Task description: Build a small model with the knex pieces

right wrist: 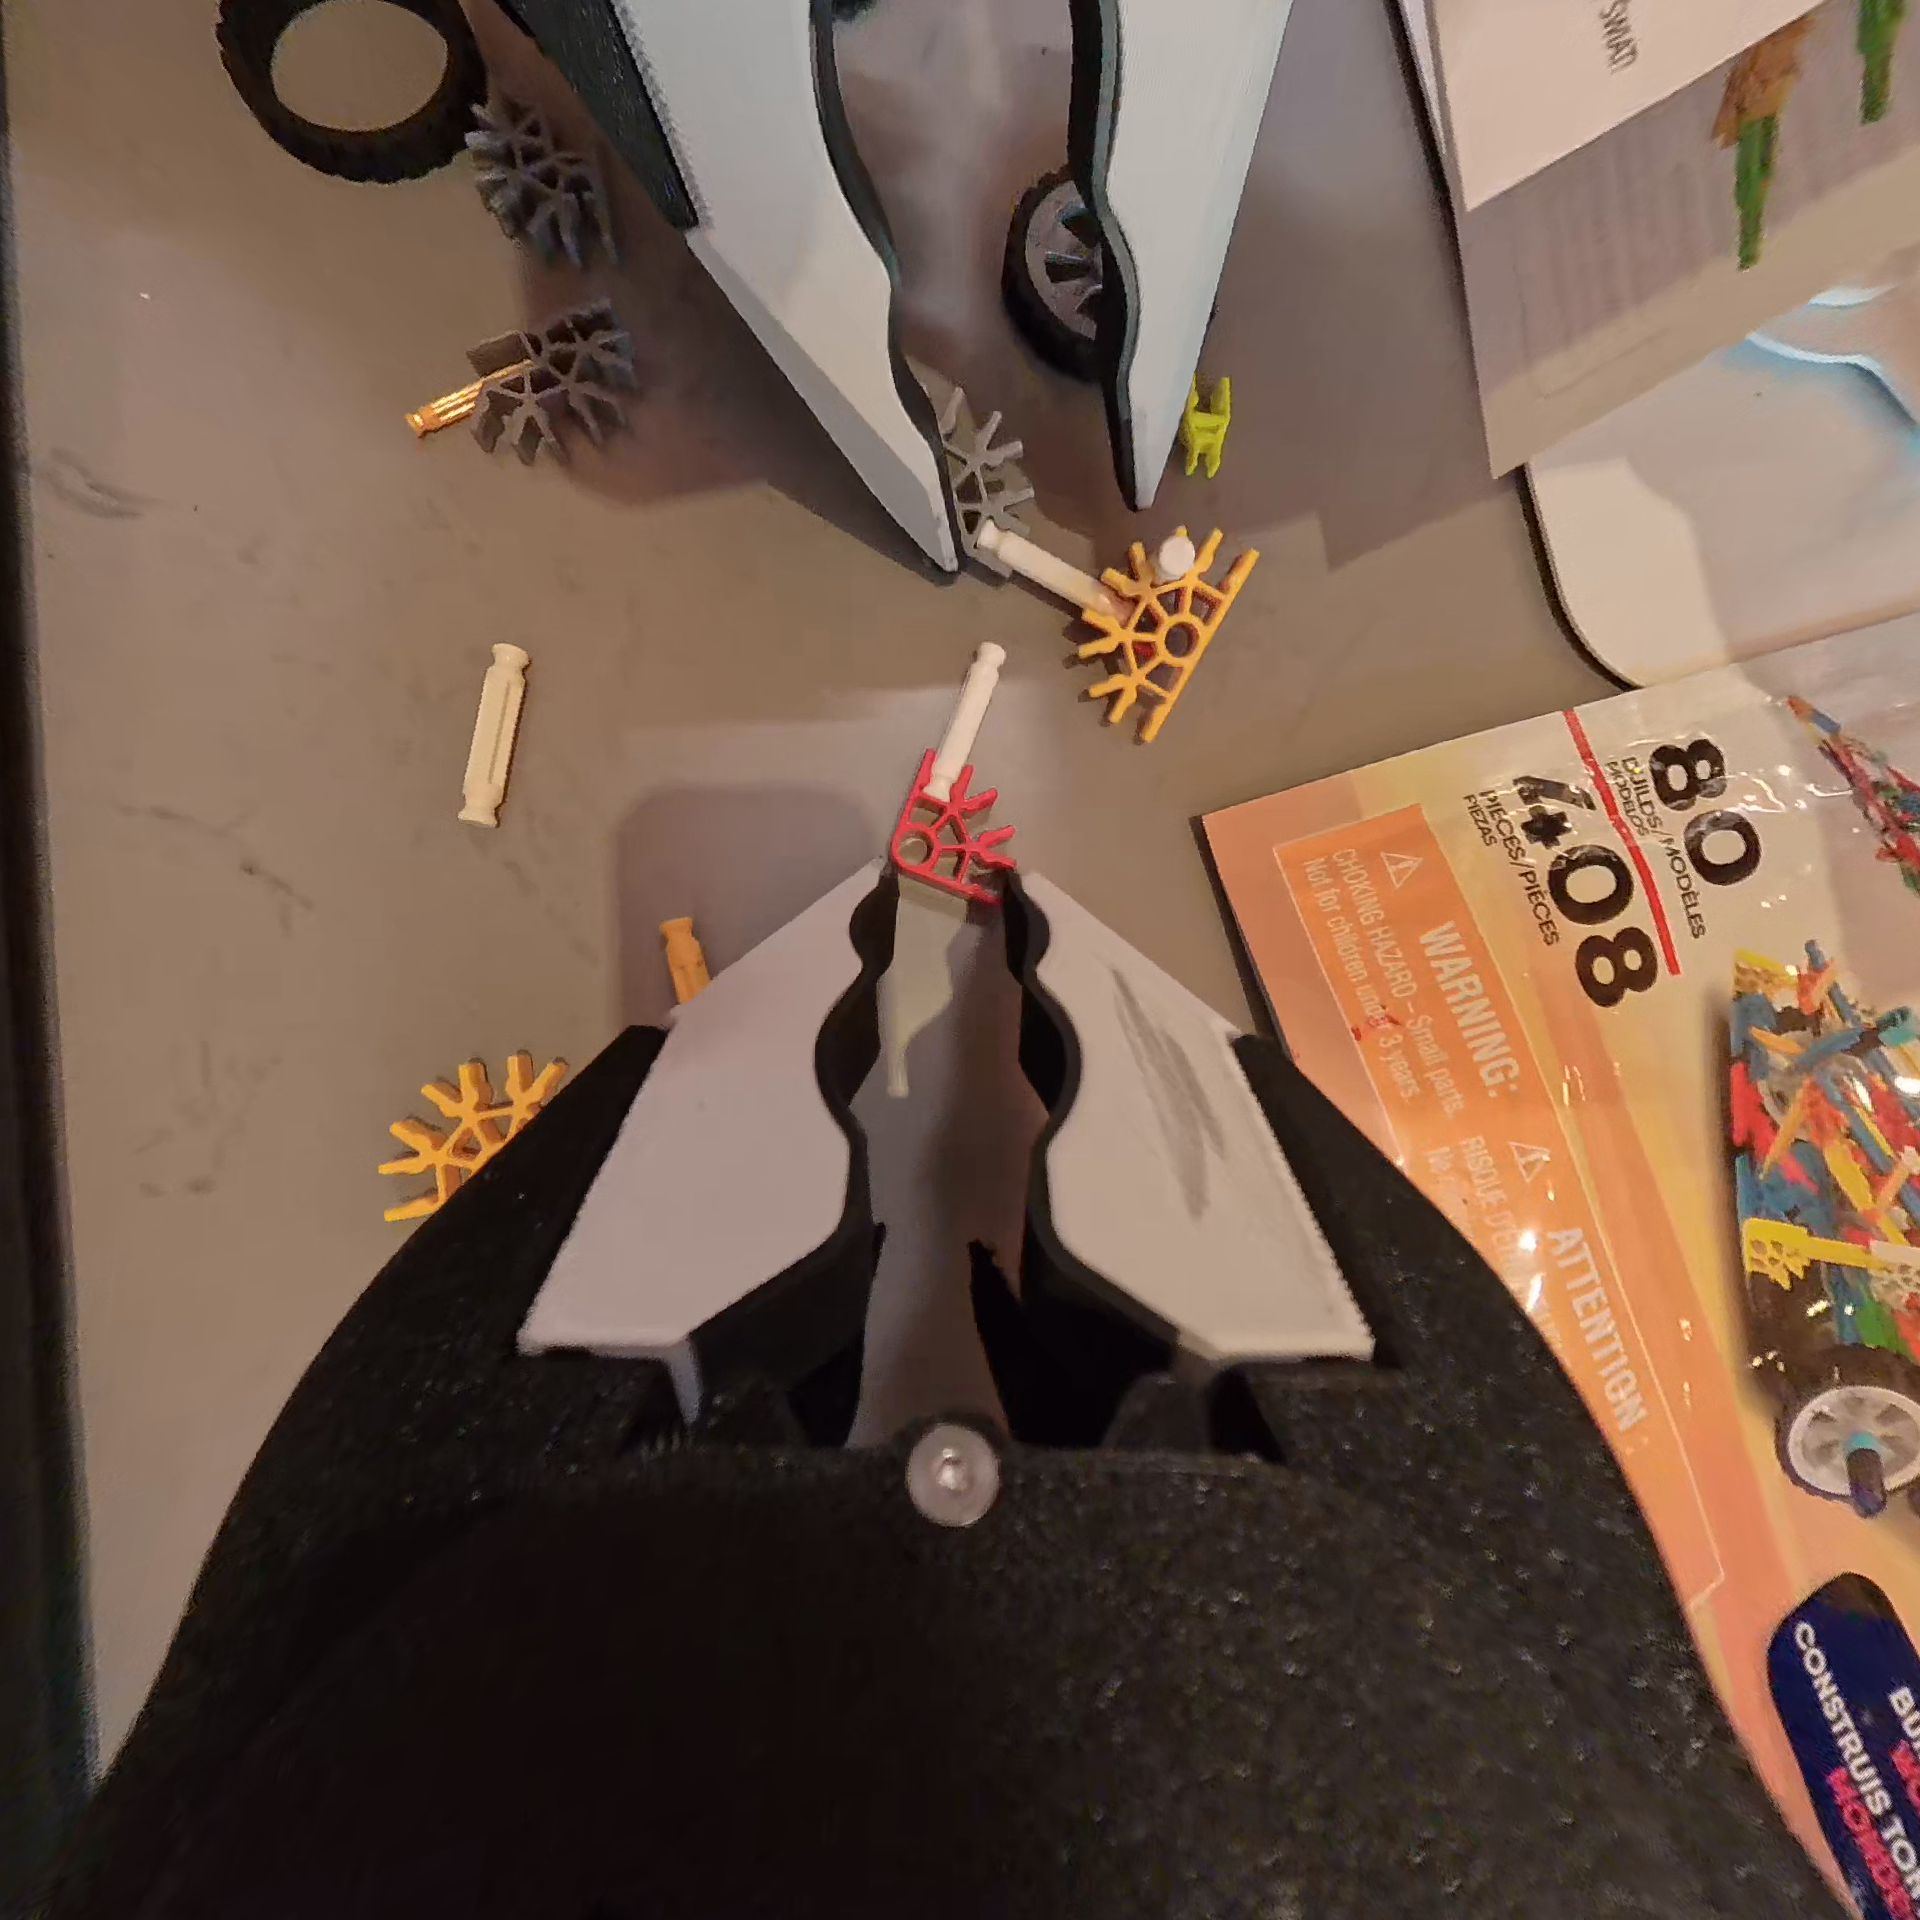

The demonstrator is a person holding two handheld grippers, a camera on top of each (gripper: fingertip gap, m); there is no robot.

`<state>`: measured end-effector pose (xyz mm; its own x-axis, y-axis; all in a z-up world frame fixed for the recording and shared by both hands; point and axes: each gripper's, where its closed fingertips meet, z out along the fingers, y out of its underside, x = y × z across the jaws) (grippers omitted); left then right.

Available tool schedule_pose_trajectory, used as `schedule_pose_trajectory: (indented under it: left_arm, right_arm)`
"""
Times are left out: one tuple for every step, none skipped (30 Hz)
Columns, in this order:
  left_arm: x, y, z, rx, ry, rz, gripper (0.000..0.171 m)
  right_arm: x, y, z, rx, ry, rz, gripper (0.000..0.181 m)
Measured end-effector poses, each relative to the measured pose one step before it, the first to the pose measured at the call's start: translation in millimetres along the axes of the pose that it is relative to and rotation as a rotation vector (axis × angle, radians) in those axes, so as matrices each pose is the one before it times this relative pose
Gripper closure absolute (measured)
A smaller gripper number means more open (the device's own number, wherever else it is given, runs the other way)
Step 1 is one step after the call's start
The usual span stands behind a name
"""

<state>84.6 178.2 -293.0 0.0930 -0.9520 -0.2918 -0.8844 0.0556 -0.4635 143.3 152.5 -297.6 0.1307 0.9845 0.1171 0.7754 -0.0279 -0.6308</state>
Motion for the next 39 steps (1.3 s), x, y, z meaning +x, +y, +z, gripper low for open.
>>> schedule_pose_trajectory:
  left_arm:
    - [-0.05,-0.57,0.56,0.00269,0.0012,-0.0029,0.141]
    - [0.17,-0.56,0.35,0.00278,0.0014,-0.0021,0.141]
    - [-0.09,-0.53,0.44,0.00292,-0.0001,-0.0009,0.141]
    - [-0.37,-0.79,0.61,0.00146,-0.0012,-0.0043,0.141]
    - [-1.11,-0.94,1.05,-0.00022,-0.0028,-0.0111,0.142]
    - [-1.59,-0.49,1.19,-0.00495,-0.0043,-0.0169,0.143]
    - [-0.9,-0.25,0.71,-0.0043,-0.0039,-0.0071,0.145]
    - [0.17,-0.36,0.47,0.00039,-0.0025,0.0066,0.147]
    - [1.6,-0.48,0.5,0.00281,0.0052,0.0069,0.151]
    - [1.18,-0.39,0.87,0.00163,0.0038,0.0032,0.155]
    - [-0.45,-0.57,0.91,0.00166,-0.0044,0.0025,0.156]
    - [-0.37,-0.47,0.39,0.00086,-0.0027,0.0043,0.157]
    - [-0.08,-0.03,0.03,-0.00079,-0.0004,0.0052,0.157]
    - [-0.64,0.25,-0.13,0.00035,-0.0034,0.0063,0.157]
    - [-0.05,0.37,-0.05,0.0005,-0.0001,0.0034,0.157]
    - [0.21,0.62,-0.32,-0.00067,0.0029,0.0018,0.157]
    - [0.37,0.8,-0.38,-0.00192,0.0045,0.0013,0.157]
    - [0.06,1.22,-0.56,-0.00359,0.0023,-0.0001,0.157]
    - [0.05,1.28,-0.51,-0.00306,0.0018,0.0007,0.157]
    - [0.4,1.03,-0.64,-0.00139,0.0042,0.0008,0.157]
    - [0.66,0.97,-0.45,-0.00159,0.0043,0.0012,0.157]
    - [0.46,0.99,-0.61,-0.00358,0.0042,0.0006,0.157]
    - [0.46,1.24,-0.52,-0.00473,0.0036,0.0001,0.157]
    - [0.51,0.94,-0.58,-0.00384,0.0043,0.0002,0.157]
    - [0.53,0.75,-0.41,-0.00222,0.0039,0.0011,0.157]
    - [0.42,0.76,-0.3,-0.00192,0.003,0.0011,0.157]
    - [0.16,0.53,-0.18,-0.00243,0.0024,-0.0019,0.157]
    - [0.01,0.23,-0.01,-0.00199,0.0001,0.0005,0.157]
    - [0.08,-0.04,0.14,-0.00174,-0.001,0.0022,0.157]
    - [-0.01,0.02,0.11,-0.0022,-0.0014,0.0027,0.157]
    - [0.13,0.08,-0.03,-0.0023,-0.0007,0.0016,0.157]
    - [0.29,0.08,0.0,-0.00165,0.0009,0.001,0.157]
    - [0.25,0.14,0.0,-0.0014,0.0011,0.0005,0.157]
    - [0.09,-0.05,0.07,-0.00069,-0.0005,0.0012,0.157]
    - [0.02,-0.18,0.2,0.00033,-0.0001,0.0001,0.157]
    - [-0.1,-0.13,0.12,-0.00025,0.0006,0.0001,0.157]
    - [0.0,-0.09,0.18,0.00036,0.0005,0.0001,0.157]
    - [0.03,-0.11,0.22,0.00053,0.0012,-0.0003,0.157]
    - [0.08,0.11,-0.02,-0.00008,0.0015,0.0005,0.157]
  right_arm:
    - [0.01,-0.21,0.07,0.0032,-0.0015,0.0002,0.162]
    - [-0.09,-0.42,0.11,0.0047,-0.001,-0.0029,0.167]
    - [-0.45,-0.15,0.6,0.0023,-0.0016,-0.0036,0.171]
    - [-1.06,-0.52,0.55,0.0024,-0.0066,-0.0005,0.173]
    - [-0.83,-0.46,0.33,0.0022,-0.0039,-0.0035,0.175]
    - [-0.53,-0.34,0.25,0.0023,0.0004,-0.0091,0.177]
    - [-0.2,-0.04,0.02,0.0008,0.0008,-0.0056,0.177]
    - [0.07,0.11,-0.32,-0.0006,-0.0001,-0.0006,0.177]
    - [0.77,0.48,-0.55,-0.0016,0.0034,-0.0003,0.177]
    - [1.15,0.64,-0.63,-0.0028,0.006,-0.0005,0.177]
    - [1.16,0.46,-0.89,-0.0017,0.0054,0.0005,0.176]
    - [0.87,-0.27,-1.06,0.0018,0.0032,0.0027,0.175]
    - [0.77,-0.71,-1.01,0.004,0.002,0.0064,0.171]
    - [0.58,-0.53,-0.66,0.0018,0.0009,0.0073,0.169]
    - [0.25,-0.24,-0.54,0.0,0.0009,0.0025,0.168]
    - [-0.26,0.12,-0.22,-0.0019,0.0004,-0.001,0.166]
    - [-0.71,0.29,-0.12,-0.0042,-0.0017,0.0003,0.165]
    - [-0.8,0.46,-0.09,-0.0066,-0.0031,0.0041,0.163]
    - [-0.42,0.98,-0.02,-0.0107,-0.0014,0.0082,0.16]
    - [-0.32,0.63,-0.15,-0.0084,0.0003,0.0051,0.159]
    - [-1.13,0.15,-0.19,-0.0048,-0.0047,0.006,0.158]
    - [-1.99,0.63,0.47,-0.008,-0.0132,0.0207,0.156]
    - [-0.91,-0.08,1.23,-0.0065,-0.0066,0.0253,0.154]
    - [-0.86,-0.56,1.79,-0.0055,-0.0011,0.0122,0.153]
    - [-1.34,-0.46,1.74,-0.0054,-0.0001,0.0038,0.153]
    - [-0.48,-0.94,0.86,-0.0008,0.0018,0.0082,0.153]
    - [0.38,-0.89,0.57,0.0006,0.004,0.013,0.151]
    - [1.59,-1.1,0.71,0.0017,0.0101,0.0134,0.151]
    - [1.17,-0.92,1.1,0.0006,0.0083,0.0116,0.15]
    - [0.41,-0.97,0.81,0.0023,0.0048,0.0093,0.15]
    - [0.97,-1.17,0.79,0.0036,0.0081,0.0095,0.15]
    - [0.95,-1.05,0.96,0.0035,0.007,0.0089,0.15]
    - [0.15,-0.91,0.86,0.0033,0.0012,0.0062,0.151]
    - [0.33,-1.39,0.72,0.0069,0.0018,0.0075,0.151]
    - [0.34,-1.89,1.22,0.0105,0.0009,0.0078,0.151]
    - [-0.39,-1.02,1.72,0.0064,-0.0028,0.0032,0.152]
    - [0.2,-0.53,0.5,0.0043,0.0004,-0.0039,0.153]
    - [1.13,0.06,-0.29,0.0025,0.0042,-0.0021,0.158]
    - [0.14,0.09,-0.14,0.0018,-0.002,-0.0012,0.158]
